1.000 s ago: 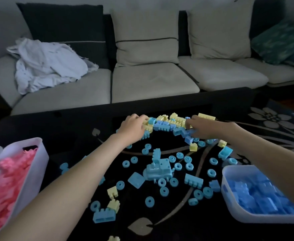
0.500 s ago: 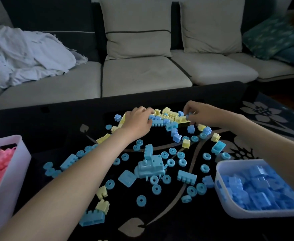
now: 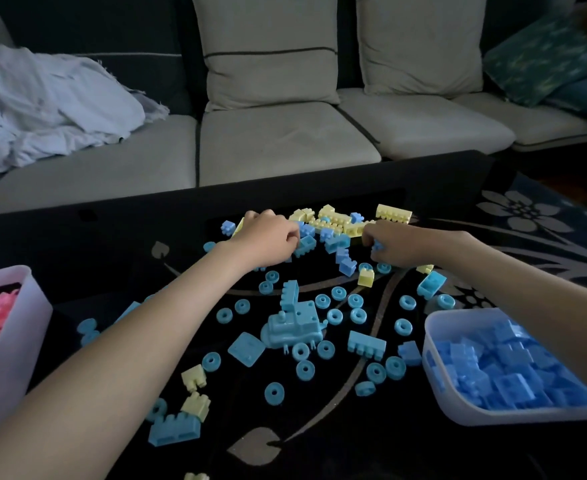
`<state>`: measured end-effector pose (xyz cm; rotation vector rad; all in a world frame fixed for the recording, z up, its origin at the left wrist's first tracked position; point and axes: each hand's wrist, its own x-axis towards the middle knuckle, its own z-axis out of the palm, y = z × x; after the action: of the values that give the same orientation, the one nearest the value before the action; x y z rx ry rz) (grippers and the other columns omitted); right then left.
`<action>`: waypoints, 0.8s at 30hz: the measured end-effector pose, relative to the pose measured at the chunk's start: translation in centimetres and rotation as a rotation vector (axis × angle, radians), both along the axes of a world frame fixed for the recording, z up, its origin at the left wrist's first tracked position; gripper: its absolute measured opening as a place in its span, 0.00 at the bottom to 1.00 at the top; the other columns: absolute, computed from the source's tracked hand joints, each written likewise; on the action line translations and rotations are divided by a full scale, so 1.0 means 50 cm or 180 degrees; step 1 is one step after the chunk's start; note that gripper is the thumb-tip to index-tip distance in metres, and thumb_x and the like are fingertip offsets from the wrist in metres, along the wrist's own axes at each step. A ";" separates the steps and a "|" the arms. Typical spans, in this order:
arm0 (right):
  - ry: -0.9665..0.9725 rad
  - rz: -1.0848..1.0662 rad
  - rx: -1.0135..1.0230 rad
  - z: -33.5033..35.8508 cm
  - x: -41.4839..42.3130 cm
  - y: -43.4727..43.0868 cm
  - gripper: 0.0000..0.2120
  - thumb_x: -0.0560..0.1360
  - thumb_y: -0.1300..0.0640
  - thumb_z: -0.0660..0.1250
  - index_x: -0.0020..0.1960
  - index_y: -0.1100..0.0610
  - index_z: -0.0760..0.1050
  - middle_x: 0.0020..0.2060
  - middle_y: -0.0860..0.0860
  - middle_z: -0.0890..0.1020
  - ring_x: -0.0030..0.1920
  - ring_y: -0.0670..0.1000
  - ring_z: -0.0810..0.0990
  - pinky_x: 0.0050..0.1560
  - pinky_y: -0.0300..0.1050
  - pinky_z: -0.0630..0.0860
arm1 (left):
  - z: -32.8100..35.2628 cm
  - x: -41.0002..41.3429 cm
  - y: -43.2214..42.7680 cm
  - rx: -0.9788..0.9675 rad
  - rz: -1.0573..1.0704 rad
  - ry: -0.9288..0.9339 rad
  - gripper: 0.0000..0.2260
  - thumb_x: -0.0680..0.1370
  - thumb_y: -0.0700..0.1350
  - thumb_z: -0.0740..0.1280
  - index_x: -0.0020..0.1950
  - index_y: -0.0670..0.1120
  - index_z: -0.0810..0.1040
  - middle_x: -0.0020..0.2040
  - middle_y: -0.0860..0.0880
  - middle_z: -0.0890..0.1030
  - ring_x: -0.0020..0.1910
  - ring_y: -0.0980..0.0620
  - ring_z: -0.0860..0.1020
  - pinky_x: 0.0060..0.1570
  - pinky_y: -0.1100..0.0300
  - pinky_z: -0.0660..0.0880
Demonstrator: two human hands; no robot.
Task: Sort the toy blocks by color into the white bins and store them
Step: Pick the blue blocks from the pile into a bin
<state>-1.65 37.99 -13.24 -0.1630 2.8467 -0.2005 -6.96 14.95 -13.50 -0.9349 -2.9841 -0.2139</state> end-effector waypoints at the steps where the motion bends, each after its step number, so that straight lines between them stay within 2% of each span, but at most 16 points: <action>1: -0.0006 -0.0032 -0.0025 -0.002 0.001 0.001 0.07 0.78 0.58 0.61 0.56 0.56 0.69 0.55 0.52 0.70 0.52 0.54 0.74 0.51 0.49 0.72 | 0.004 -0.002 -0.001 0.0116 0.0028 -0.0013 0.13 0.80 0.44 0.54 0.51 0.49 0.78 0.50 0.52 0.80 0.58 0.49 0.70 0.60 0.52 0.61; 4: 0.0109 -0.0053 -0.0102 0.003 0.003 0.000 0.04 0.79 0.56 0.59 0.53 0.54 0.66 0.52 0.51 0.70 0.48 0.52 0.73 0.47 0.47 0.71 | 0.006 -0.013 0.003 0.0458 0.0214 0.0192 0.12 0.80 0.44 0.55 0.54 0.47 0.78 0.52 0.50 0.80 0.56 0.48 0.71 0.57 0.53 0.65; 7: 0.0347 -0.0030 -0.0415 0.013 0.007 -0.012 0.05 0.80 0.56 0.56 0.55 0.52 0.65 0.49 0.50 0.70 0.45 0.50 0.73 0.45 0.45 0.68 | -0.007 -0.026 0.018 0.0354 0.0309 0.0489 0.11 0.80 0.46 0.58 0.60 0.49 0.74 0.58 0.49 0.76 0.59 0.47 0.70 0.55 0.54 0.66; 10: 0.0404 0.0114 -0.0602 0.017 0.011 -0.039 0.08 0.79 0.57 0.56 0.58 0.51 0.65 0.47 0.47 0.67 0.43 0.48 0.72 0.42 0.43 0.67 | -0.018 -0.033 0.034 0.0114 0.0315 0.0346 0.13 0.80 0.47 0.58 0.64 0.50 0.72 0.63 0.47 0.72 0.62 0.46 0.68 0.58 0.53 0.65; 13: 0.0262 0.0174 -0.0502 0.006 0.008 -0.064 0.08 0.80 0.54 0.57 0.56 0.55 0.67 0.49 0.49 0.68 0.44 0.51 0.72 0.45 0.45 0.68 | -0.018 -0.034 0.040 0.0130 0.0310 0.0164 0.12 0.80 0.49 0.59 0.63 0.50 0.72 0.64 0.47 0.71 0.63 0.46 0.67 0.60 0.52 0.63; 18: 0.0011 0.0179 -0.0459 -0.005 0.011 -0.078 0.16 0.79 0.44 0.58 0.55 0.57 0.68 0.47 0.51 0.72 0.43 0.51 0.72 0.44 0.47 0.69 | -0.009 -0.030 0.036 0.0128 0.0221 -0.0159 0.11 0.78 0.52 0.64 0.58 0.51 0.71 0.63 0.47 0.70 0.65 0.46 0.64 0.61 0.51 0.63; 21: -0.0068 0.0307 -0.0440 -0.004 0.014 -0.081 0.14 0.79 0.45 0.58 0.56 0.55 0.68 0.47 0.51 0.73 0.46 0.54 0.74 0.47 0.49 0.71 | -0.002 -0.025 0.029 0.0177 0.0235 -0.0429 0.07 0.78 0.49 0.65 0.55 0.51 0.71 0.62 0.47 0.70 0.63 0.46 0.66 0.58 0.52 0.66; 24: -0.0111 0.0439 -0.0461 0.006 0.016 -0.089 0.11 0.80 0.49 0.58 0.56 0.55 0.69 0.47 0.52 0.74 0.46 0.54 0.75 0.47 0.49 0.72 | 0.004 -0.021 0.024 0.0220 0.0166 -0.0664 0.04 0.78 0.46 0.65 0.51 0.50 0.71 0.59 0.47 0.70 0.55 0.48 0.71 0.50 0.57 0.70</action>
<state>-0.86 33.55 -12.96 -0.3805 2.7726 -0.3763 -7.98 16.15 -13.31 -0.8780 -3.1602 -0.4368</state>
